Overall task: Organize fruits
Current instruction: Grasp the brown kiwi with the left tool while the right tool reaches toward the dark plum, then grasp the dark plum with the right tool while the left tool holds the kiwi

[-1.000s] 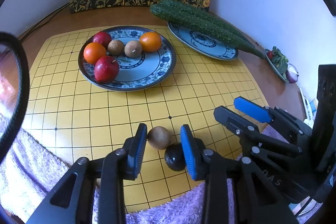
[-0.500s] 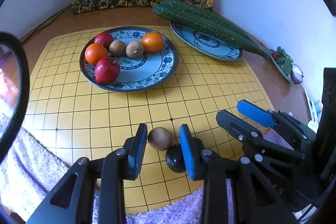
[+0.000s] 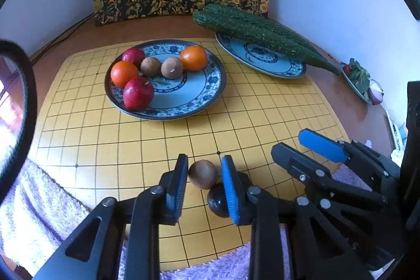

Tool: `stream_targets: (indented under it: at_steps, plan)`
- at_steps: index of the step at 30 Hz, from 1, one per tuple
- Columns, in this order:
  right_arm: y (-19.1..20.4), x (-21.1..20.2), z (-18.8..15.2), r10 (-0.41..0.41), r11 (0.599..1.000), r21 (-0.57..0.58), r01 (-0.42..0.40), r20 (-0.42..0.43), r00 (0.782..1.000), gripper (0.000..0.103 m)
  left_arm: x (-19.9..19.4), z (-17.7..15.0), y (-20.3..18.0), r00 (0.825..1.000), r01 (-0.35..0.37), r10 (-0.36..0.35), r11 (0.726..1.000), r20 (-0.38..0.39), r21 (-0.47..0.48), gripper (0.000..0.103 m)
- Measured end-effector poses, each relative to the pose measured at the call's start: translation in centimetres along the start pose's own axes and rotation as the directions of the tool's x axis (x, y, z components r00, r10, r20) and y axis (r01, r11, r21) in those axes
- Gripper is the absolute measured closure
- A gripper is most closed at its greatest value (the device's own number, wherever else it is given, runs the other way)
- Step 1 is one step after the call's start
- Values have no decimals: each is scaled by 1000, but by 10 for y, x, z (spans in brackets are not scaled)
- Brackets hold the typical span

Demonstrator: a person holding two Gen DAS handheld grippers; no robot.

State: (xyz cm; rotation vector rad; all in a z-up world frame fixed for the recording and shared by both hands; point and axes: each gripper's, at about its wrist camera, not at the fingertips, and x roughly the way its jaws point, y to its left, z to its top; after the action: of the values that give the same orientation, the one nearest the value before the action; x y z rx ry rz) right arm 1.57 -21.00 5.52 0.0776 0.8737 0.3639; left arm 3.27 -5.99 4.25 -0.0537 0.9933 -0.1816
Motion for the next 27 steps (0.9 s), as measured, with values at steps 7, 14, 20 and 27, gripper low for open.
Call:
stream_targets:
  at_steps: [7,14,20,27]
  plan:
    - [0,0,1,0,1000,-2,0,3,1000,57,-5,-2,8,1000,9,-9,1000,1,-26,79]
    - [3,-3,-2,7,1000,-1,-7,-1,1000,57,-13,-1,18,1000,6,-5,999,18,-42,79]
    - [10,-8,-5,22,1000,-2,-22,3,1000,57,-20,-4,30,1000,-3,5,998,30,-64,79]
    - [24,-10,-7,41,999,-11,-41,-4,999,57,-24,-9,48,999,-17,21,994,37,-108,79]
